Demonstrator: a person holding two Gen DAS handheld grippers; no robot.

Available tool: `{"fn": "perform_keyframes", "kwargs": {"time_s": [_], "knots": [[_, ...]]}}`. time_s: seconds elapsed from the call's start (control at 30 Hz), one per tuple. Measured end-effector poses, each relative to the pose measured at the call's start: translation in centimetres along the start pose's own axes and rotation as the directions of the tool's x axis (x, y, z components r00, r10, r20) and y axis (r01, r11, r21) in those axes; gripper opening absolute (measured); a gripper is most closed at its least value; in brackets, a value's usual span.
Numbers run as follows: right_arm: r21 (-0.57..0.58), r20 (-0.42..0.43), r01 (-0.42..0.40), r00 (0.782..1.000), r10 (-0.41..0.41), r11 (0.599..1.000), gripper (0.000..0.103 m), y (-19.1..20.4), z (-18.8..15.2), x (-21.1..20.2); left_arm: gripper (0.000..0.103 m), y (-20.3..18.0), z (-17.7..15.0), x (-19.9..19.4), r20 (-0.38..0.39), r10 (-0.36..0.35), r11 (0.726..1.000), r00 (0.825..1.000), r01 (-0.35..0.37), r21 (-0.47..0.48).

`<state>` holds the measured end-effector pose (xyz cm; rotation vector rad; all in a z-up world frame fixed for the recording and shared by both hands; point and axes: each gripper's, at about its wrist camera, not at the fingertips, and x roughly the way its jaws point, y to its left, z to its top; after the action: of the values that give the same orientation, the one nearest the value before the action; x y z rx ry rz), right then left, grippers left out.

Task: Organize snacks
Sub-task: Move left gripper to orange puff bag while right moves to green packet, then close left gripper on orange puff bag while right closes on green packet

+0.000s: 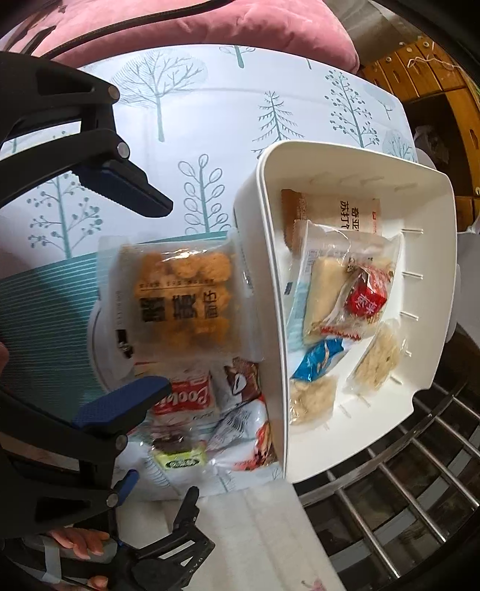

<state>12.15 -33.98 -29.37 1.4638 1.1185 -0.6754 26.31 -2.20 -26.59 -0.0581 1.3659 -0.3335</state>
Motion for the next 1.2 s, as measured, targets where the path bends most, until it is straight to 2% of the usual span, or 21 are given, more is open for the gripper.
{"fn": "perform_keyframes", "kwargs": {"time_s": [0.13,0.4,0.63,0.83,1.07,1.2], "knots": [[0.037,0.04,0.023,0.999,-0.024,0.999,0.074,0.1,0.6,0.9,0.087,0.0,0.1,1.3,-0.005,0.013,1.0,1.0,-0.013,-0.002],[-0.017,0.054,0.121,0.991,-0.12,0.993,0.074,1.8,2.4,2.3,0.087,0.6,-0.2,3.7,-0.034,0.001,0.999,0.999,-0.002,-0.033],[-0.012,0.062,0.22,0.974,-0.219,0.975,0.074,2.8,3.6,3.3,0.087,0.3,0.4,4.9,-0.039,-0.013,0.998,0.999,0.011,-0.06],[-0.01,0.075,0.272,0.96,-0.271,0.962,0.07,3.6,4.4,4.2,0.087,-0.1,0.9,6.2,-0.069,-0.001,0.998,0.998,-0.003,-0.066],[-0.034,0.064,0.325,0.944,-0.323,0.945,0.07,4.6,4.7,5.6,0.081,-0.4,1.2,7.6,-0.094,0.005,0.998,0.996,-0.011,-0.064],[-0.053,0.063,0.335,0.941,-0.332,0.941,0.061,5.0,4.6,6.3,0.078,-0.4,1.3,7.7,-0.093,-0.001,0.998,0.996,-0.006,-0.068]]}}
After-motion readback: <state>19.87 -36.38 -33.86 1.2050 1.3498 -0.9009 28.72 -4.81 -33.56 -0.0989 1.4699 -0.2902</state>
